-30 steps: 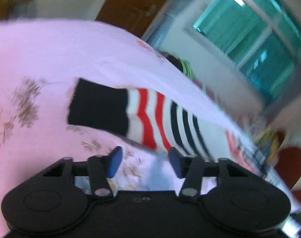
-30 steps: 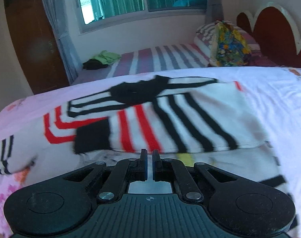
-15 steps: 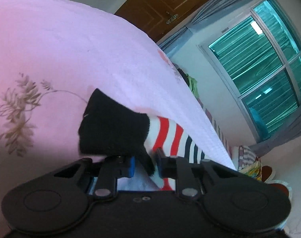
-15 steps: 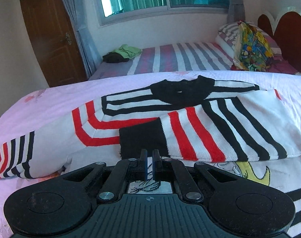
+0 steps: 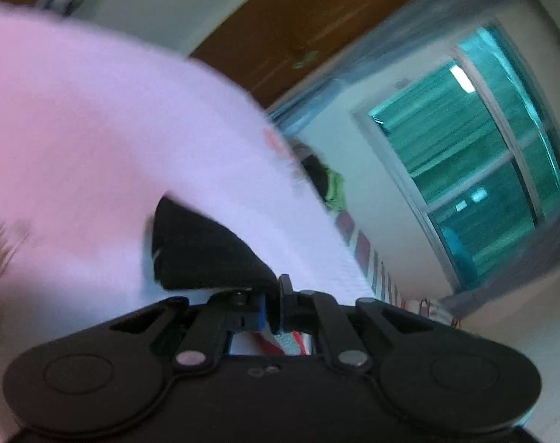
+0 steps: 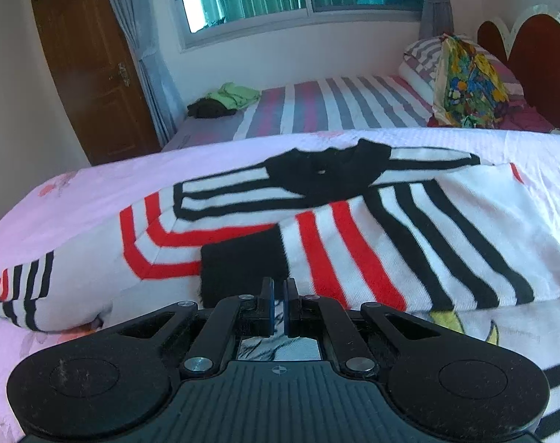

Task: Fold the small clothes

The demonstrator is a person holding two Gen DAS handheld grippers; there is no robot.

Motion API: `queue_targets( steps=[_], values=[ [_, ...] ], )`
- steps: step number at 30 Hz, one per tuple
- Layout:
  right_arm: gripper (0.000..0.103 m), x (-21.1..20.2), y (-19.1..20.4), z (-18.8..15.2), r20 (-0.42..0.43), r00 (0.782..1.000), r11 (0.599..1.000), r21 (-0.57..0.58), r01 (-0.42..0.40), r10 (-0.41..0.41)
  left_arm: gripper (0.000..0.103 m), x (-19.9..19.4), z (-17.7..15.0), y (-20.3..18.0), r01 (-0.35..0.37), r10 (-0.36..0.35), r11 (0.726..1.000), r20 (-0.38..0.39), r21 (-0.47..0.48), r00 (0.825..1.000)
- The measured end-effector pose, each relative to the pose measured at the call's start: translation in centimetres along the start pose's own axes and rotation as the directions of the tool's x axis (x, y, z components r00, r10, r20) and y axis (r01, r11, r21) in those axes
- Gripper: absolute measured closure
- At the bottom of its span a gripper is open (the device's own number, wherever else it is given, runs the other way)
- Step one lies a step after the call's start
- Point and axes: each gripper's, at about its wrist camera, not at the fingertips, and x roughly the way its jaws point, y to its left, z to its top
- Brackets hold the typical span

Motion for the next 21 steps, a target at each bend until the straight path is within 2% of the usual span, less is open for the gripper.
queue_targets(
  steps=[3, 6, 8, 12, 16, 21],
  values=[
    [0.101, -0.1, -1.3, 0.2, 0.017, 1.0, 1.0, 0.014, -0.001, 0.001, 0.097, 0.7, -0.9, -4.5, 0.06, -0.056, 0.99, -0.04, 0.129, 0.998],
    [0.101, -0.2, -3.0, 0.1, 0.016, 1.0, 0.999, 0.045, 0.005, -0.006, 0.097, 1.8, -3.4, -10.3, 0.121, -0.1, 0.952, -0.089, 0.282, 0.991],
    [0.101, -0.4, -4.1, 0.0, 0.017, 1.0, 0.998, 0.068, 0.009, -0.011, 0.097, 3.0, -5.8, -14.1, 0.172, -0.125, 0.912, -0.148, 0.373, 0.981],
    [0.101, -0.9, -5.9, -0.1, 0.016, 1.0, 0.995, 0.096, 0.018, -0.019, 0.097, 6.0, -12.5, -21.4, 0.24, -0.109, 0.791, -0.257, 0.563, 0.96],
    [0.101, -1.4, -7.6, -0.1, 0.021, 0.999, 0.993, 0.116, 0.026, -0.029, 0.097, 8.6, -18.7, -26.3, 0.31, -0.096, 0.695, -0.343, 0.649, 0.934],
    [0.101, -2.3, -10.3, 0.0, 0.029, 0.999, 0.987, 0.159, 0.028, -0.033, 0.097, 10.8, -25.3, -29.3, 0.33, -0.015, 0.63, -0.414, 0.703, 0.91]
  ],
)
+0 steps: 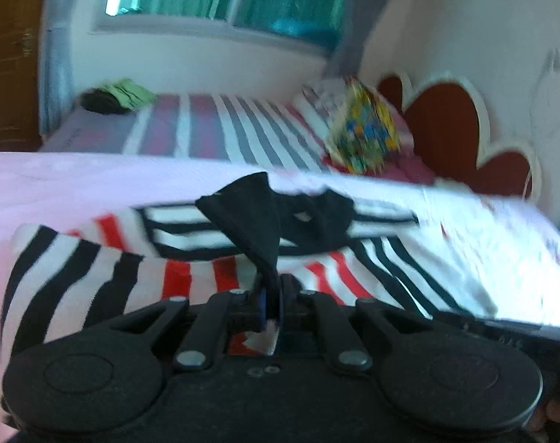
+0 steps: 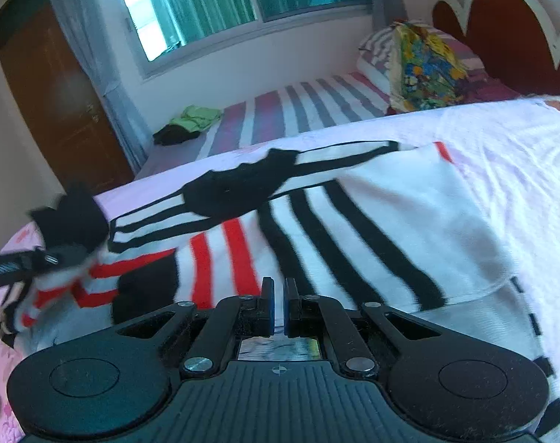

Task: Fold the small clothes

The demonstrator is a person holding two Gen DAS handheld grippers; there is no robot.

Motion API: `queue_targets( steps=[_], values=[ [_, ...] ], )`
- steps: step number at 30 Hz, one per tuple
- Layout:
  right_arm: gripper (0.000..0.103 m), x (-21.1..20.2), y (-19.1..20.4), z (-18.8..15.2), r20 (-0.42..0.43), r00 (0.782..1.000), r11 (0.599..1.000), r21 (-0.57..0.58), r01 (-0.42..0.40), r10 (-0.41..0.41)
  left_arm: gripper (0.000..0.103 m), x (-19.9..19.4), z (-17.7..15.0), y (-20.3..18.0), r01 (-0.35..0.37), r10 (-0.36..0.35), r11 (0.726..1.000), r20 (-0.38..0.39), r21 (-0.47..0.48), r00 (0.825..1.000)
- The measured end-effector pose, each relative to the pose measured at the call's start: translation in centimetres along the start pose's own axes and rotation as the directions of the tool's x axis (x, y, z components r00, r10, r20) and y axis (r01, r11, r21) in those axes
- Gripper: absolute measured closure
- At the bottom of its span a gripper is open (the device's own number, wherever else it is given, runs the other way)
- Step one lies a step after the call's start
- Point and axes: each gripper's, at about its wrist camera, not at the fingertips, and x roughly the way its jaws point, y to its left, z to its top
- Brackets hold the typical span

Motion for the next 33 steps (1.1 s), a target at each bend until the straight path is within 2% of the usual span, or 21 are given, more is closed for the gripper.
queue_targets(
  steps=[5, 6, 7, 8, 9, 10, 13, 14, 15, 16, 17, 20, 21, 22, 25, 27, 29, 30, 31, 33],
  values=[
    [0.101, -1.2, -2.6, 0.4, 0.004, 1.0, 0.999, 0.033, 0.007, -0.007, 0.096, 3.5, -1.5, -4.4, -0.007, 0.015, 0.996, -0.086, 0.093, 0.996],
    [0.101, -1.3, -3.1, 0.5, 0.003, 1.0, 0.999, 0.038, 0.006, -0.006, 0.09, 4.1, -1.7, -4.9, 0.004, 0.007, 0.995, -0.106, 0.097, 0.994],
    [0.101, -1.5, -3.6, 0.5, 0.0, 1.0, 0.999, 0.046, -0.002, 0.002, 0.073, 4.6, -2.0, -5.4, 0.014, -0.001, 0.995, -0.126, 0.102, 0.992],
    [0.101, -1.8, -4.1, 0.5, -0.004, 1.0, 0.998, 0.053, -0.018, 0.018, 0.066, 4.6, -2.1, -5.8, 0.02, -0.006, 0.994, -0.128, 0.111, 0.992],
    [0.101, -2.0, -4.4, 0.6, -0.009, 0.999, 0.998, 0.055, -0.032, 0.033, 0.047, 4.7, -2.3, -6.5, 0.023, -0.007, 0.991, -0.121, 0.13, 0.993],
    [0.101, -2.2, -4.6, 0.6, -0.013, 0.999, 0.998, 0.055, -0.039, 0.039, 0.032, 4.6, -2.5, -7.1, 0.03, -0.014, 0.989, -0.11, 0.144, 0.994],
    [0.101, -2.6, -4.8, 0.8, -0.016, 0.999, 0.997, 0.058, -0.05, 0.051, 0.029, 4.0, -3.0, -8.3, 0.044, -0.026, 0.984, -0.103, 0.175, 0.994],
    [0.093, -2.7, -4.8, 0.8, -0.019, 0.998, 0.996, 0.063, -0.066, 0.067, 0.029, 3.3, -3.0, -8.2, 0.05, -0.036, 0.983, -0.087, 0.176, 0.996],
    [0.053, -2.8, -4.8, 0.9, -0.014, 0.997, 0.995, 0.067, -0.069, 0.07, 0.029, 2.4, -3.1, -7.9, 0.054, -0.043, 0.984, -0.066, 0.171, 0.997],
    [0.03, -2.9, -4.6, 1.0, 0.005, 0.997, 0.995, 0.065, -0.077, 0.077, 0.029, 1.0, -3.2, -7.2, 0.048, -0.043, 0.986, -0.037, 0.161, 0.998],
    [0.019, -3.3, -4.2, 1.0, 0.04, 0.994, 0.993, 0.056, -0.103, 0.101, 0.029, 0.2, -3.2, -6.8, 0.03, -0.029, 0.988, -0.011, 0.151, 1.0],
    [0.021, -2.9, -2.8, 1.3, 0.036, 0.982, 0.982, 0.043, -0.185, 0.183, 0.029, -4.8, -4.7, -2.7, -0.093, 0.086, 0.992, 0.078, 0.089, 0.993],
    [0.027, -2.4, -2.3, 1.3, 0.028, 0.979, 0.978, 0.047, -0.202, 0.201, 0.029, -6.2, -5.3, -1.2, -0.141, 0.135, 0.988, 0.094, 0.061, 0.986],
    [0.029, -1.9, -1.9, 1.3, 0.017, 0.976, 0.974, 0.059, -0.22, 0.219, 0.029, -7.8, -6.3, 0.6, -0.188, 0.184, 0.982, 0.11, 0.026, 0.977],
    [0.032, 0.2, -1.2, 0.9, -0.043, 0.955, 0.942, 0.184, -0.282, 0.294, 0.029, -10.4, -8.5, 5.0, -0.276, 0.28, 0.96, 0.092, -0.055, 0.956],
    [0.037, 1.4, -1.3, 0.6, -0.067, 0.94, 0.912, 0.273, -0.306, 0.335, 0.031, -10.5, -9.4, 7.2, -0.298, 0.303, 0.95, 0.041, -0.091, 0.952],
    [0.04, 2.6, -1.0, 0.2, -0.083, 0.927, 0.884, 0.341, -0.319, 0.366, 0.031, -10.3, -9.9, 8.4, -0.296, 0.3, 0.95, 0.03, -0.102, 0.954],
    [0.044, 3.0, -0.6, 0.1, -0.091, 0.927, 0.885, 0.343, -0.315, 0.365, 0.031, -10.1, -9.9, 8.6, -0.296, 0.3, 0.95, 0.025, -0.101, 0.954],
    [0.047, 3.3, -0.1, 0.2, -0.096, 0.93, 0.893, 0.33, -0.306, 0.354, 0.031, -9.8, -9.8, 8.6, -0.297, 0.301, 0.95, 0.025, -0.096, 0.953],
    [0.067, 3.9, 1.7, 0.5, -0.113, 0.96, 0.949, 0.22, -0.226, 0.255, 0.03, -9.0, -9.4, 8.5, -0.29, 0.293, 0.954, 0.02, -0.079, 0.956]
  ],
)
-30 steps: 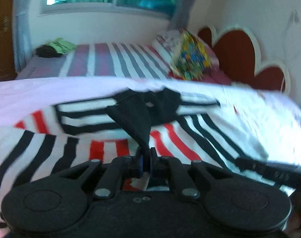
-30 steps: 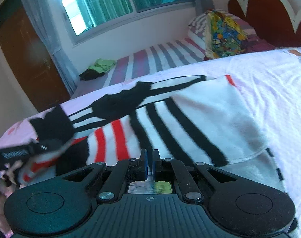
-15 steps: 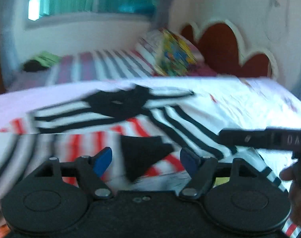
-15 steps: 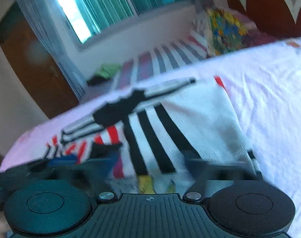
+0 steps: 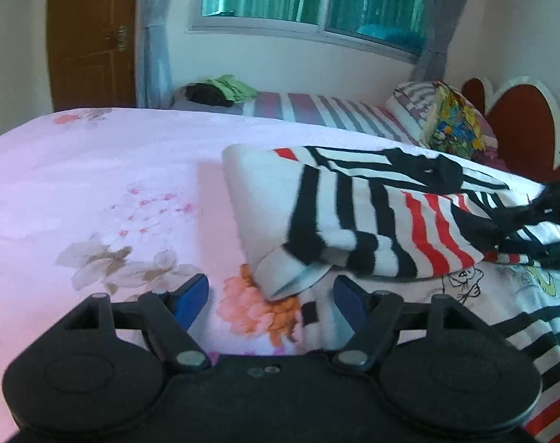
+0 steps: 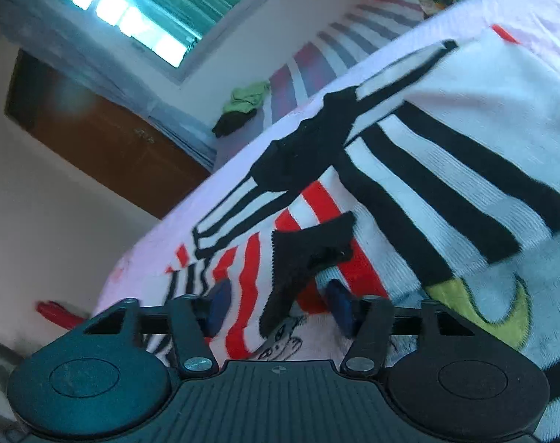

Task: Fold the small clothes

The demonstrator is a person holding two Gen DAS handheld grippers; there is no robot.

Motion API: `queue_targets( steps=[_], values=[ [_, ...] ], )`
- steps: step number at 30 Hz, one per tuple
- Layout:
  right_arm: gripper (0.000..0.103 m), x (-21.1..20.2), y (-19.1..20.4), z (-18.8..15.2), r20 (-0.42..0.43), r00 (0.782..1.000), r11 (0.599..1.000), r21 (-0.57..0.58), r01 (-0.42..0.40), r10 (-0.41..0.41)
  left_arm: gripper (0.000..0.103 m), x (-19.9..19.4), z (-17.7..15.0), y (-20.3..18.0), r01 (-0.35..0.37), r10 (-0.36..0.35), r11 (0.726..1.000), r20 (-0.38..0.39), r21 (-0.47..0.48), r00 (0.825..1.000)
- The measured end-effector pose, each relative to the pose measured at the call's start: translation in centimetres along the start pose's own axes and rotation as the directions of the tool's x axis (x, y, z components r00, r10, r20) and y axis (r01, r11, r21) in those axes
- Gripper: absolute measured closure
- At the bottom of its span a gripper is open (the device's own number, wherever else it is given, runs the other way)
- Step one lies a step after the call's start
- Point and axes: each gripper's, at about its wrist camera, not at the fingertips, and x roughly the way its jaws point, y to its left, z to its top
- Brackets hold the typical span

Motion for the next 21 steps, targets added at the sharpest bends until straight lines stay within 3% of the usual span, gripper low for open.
queue_targets(
  steps=[1, 2, 3, 7, 10, 13, 15, 17, 19, 21],
  values=[
    [0.074, 0.6, 1.2, 0.0, 0.008, 0.997, 0.994, -0.086, 0.071, -0.07, 0.031, 0.4, 0.2, -0.3, -0.013, 0.013, 1.0, -0.008, 0.002, 1.0],
    [0.089, 1.0, 2.3, -0.1, 0.024, 0.994, 0.983, -0.153, 0.106, -0.104, 0.03, 0.7, 0.4, -0.7, -0.005, 0.005, 1.0, -0.013, 0.004, 1.0],
    [0.097, 1.2, 3.0, 0.0, 0.037, 0.994, 0.976, -0.185, 0.113, -0.108, 0.029, 1.1, 0.7, -1.0, 0.005, -0.005, 1.0, -0.024, 0.013, 1.0],
    [0.097, 0.1, 6.0, 1.1, 0.12, 0.991, 0.953, -0.285, 0.1, -0.068, 0.03, 2.5, 0.5, -1.8, 0.001, 0.001, 1.0, -0.043, 0.031, 0.999],
    [0.098, -2.5, 6.9, 2.5, 0.228, 0.973, 0.945, -0.306, 0.114, -0.043, 0.029, 2.8, 0.4, -1.1, -0.008, 0.008, 1.0, -0.03, -0.001, 1.0],
    [0.098, -3.8, 5.0, 3.0, 0.302, 0.945, 0.931, -0.294, 0.217, -0.125, 0.034, 2.7, 0.1, -0.7, -0.032, 0.032, 0.999, -0.033, 0.011, 0.999],
    [0.097, -2.9, 2.0, 3.1, 0.242, 0.943, 0.925, -0.249, 0.288, -0.229, 0.037, 2.5, 0.0, -0.8, -0.023, 0.024, 0.999, -0.032, 0.021, 0.999],
    [0.097, -2.1, -0.2, 2.7, 0.177, 0.956, 0.943, -0.201, 0.266, -0.233, 0.042, 2.4, -0.1, -0.9, -0.015, 0.016, 0.999, -0.03, 0.029, 0.999],
    [0.097, -2.2, -0.6, 1.9, 0.172, 0.957, 0.938, -0.218, 0.27, -0.235, 0.051, 1.8, 0.3, -0.9, 0.019, -0.018, 1.0, -0.012, 0.015, 1.0],
    [0.097, -2.2, -0.8, 1.5, 0.169, 0.958, 0.938, -0.222, 0.267, -0.232, 0.051, 1.5, 0.5, -1.2, 0.013, -0.013, 0.999, -0.001, 0.043, 1.0]
  ],
)
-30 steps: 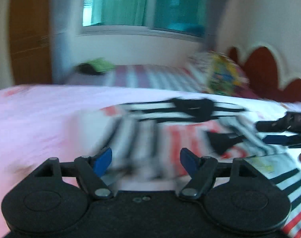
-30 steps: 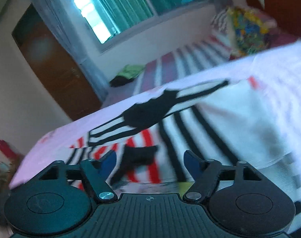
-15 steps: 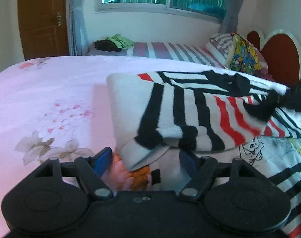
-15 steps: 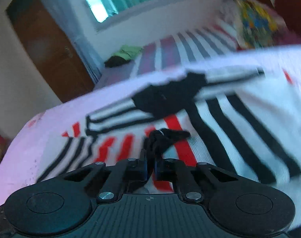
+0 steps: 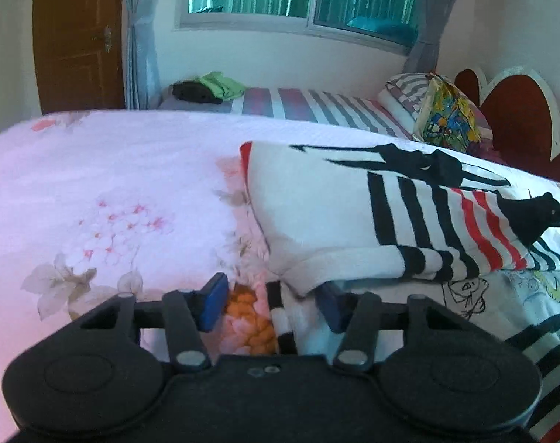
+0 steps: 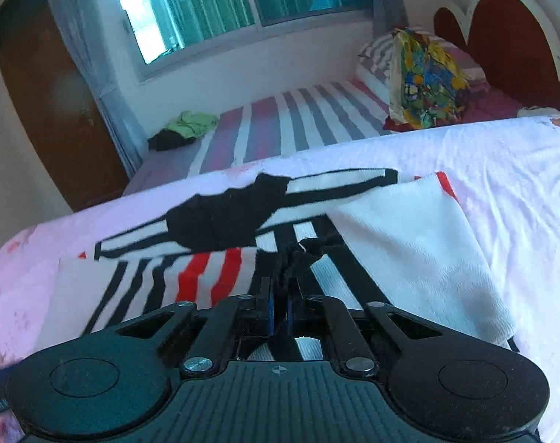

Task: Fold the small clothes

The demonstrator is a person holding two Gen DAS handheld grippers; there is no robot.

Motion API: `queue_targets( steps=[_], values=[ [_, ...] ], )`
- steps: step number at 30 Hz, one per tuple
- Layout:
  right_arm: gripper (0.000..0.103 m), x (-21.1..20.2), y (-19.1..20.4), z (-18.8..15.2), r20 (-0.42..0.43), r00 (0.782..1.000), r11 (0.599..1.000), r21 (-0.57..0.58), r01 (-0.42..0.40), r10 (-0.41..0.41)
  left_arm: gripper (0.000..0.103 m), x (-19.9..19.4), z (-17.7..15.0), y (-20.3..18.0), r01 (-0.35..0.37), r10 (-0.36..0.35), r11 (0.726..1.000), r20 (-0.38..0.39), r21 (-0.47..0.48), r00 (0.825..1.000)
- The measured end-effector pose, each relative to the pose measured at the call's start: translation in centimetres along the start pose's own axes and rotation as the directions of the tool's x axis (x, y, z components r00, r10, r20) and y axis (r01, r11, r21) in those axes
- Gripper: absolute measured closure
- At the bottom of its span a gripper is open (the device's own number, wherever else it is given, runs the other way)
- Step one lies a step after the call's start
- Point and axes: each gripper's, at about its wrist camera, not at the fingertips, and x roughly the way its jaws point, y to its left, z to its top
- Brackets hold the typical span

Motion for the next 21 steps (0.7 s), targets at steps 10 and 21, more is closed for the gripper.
queue_targets(
  steps=[10, 21],
  values=[
    [0.097, -0.6, -0.1, 0.8, 0.013, 1.0, 1.0, -0.012, -0.018, 0.018, 0.05, 1.5, 0.4, 2.2, 0.043, -0.049, 0.992, -0.047, -0.117, 0.998],
    [0.085, -0.5, -2.4, -0.8, 0.001, 0.998, 0.996, 0.073, 0.056, -0.056, 0.027, -1.6, 1.2, 2.2, 0.072, -0.073, 0.997, -0.041, -0.04, 0.996]
  ],
)
